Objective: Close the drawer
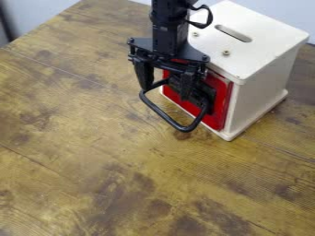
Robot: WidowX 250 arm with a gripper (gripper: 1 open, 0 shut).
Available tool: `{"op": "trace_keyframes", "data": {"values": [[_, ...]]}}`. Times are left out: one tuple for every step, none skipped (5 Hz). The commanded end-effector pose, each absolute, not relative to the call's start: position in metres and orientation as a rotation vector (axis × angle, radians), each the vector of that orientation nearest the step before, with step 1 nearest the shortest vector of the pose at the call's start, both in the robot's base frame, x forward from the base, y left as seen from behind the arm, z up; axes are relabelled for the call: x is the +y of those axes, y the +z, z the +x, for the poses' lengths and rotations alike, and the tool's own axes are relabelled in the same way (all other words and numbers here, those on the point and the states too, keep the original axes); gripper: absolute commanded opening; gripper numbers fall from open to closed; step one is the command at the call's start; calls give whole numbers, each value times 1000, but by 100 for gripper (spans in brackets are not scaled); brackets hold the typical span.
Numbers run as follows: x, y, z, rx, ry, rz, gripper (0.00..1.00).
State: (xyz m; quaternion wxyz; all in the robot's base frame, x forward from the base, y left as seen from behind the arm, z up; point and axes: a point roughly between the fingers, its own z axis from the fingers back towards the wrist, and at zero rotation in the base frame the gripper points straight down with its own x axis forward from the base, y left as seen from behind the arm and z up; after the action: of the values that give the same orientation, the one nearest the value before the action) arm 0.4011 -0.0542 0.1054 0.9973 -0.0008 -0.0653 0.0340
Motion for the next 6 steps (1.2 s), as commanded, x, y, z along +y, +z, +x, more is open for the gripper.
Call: {"op": "trace_keyframes", "data": {"values": [[-66, 161, 392, -212, -12, -24, 100], [-78, 160, 388, -194, -53, -23, 100], [-90, 159, 384, -208, -91, -27, 100], [-101, 157, 381, -202, -114, -27, 100], [-94, 158, 382, -194, -82, -22, 100], [-95, 169, 393, -199, -77, -20, 100]]}}
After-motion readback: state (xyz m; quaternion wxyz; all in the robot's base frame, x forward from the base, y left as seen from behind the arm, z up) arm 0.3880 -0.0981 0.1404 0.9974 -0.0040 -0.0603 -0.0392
